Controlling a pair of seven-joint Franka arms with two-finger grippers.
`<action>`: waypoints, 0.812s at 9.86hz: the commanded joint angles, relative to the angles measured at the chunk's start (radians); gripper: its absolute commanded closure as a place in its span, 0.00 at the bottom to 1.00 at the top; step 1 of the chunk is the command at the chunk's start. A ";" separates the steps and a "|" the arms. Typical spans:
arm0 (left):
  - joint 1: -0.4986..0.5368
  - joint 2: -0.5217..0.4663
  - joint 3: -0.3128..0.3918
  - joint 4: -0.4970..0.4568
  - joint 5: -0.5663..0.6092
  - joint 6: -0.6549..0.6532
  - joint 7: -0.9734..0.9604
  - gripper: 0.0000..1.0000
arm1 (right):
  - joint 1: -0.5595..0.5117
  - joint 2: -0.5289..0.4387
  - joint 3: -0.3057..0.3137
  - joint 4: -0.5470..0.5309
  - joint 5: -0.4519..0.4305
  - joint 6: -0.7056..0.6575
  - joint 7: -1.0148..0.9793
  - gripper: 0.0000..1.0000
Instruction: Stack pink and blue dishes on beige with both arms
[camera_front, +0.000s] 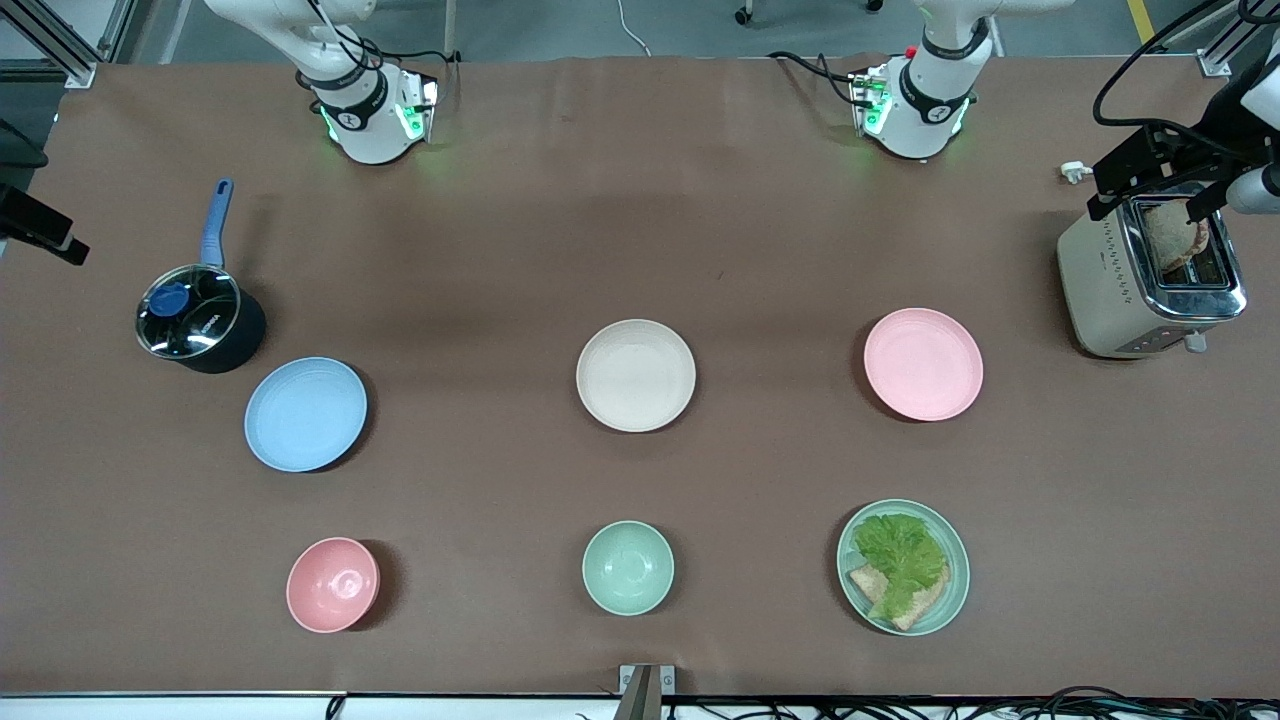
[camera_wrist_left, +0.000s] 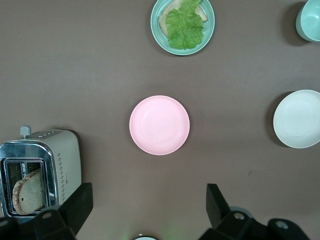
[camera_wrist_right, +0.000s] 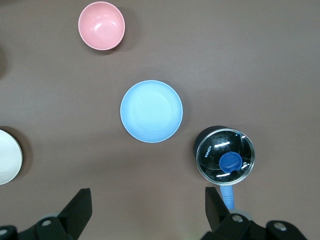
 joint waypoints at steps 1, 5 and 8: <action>0.007 0.001 -0.004 -0.028 -0.015 -0.010 0.010 0.00 | 0.002 -0.005 -0.005 0.013 -0.017 -0.009 -0.005 0.00; -0.001 0.030 0.045 -0.027 -0.016 -0.007 0.010 0.00 | -0.001 -0.005 -0.002 0.004 -0.001 -0.001 0.002 0.00; 0.004 0.061 0.106 -0.164 -0.056 0.130 0.071 0.00 | 0.008 -0.005 -0.001 0.004 -0.010 -0.010 0.002 0.00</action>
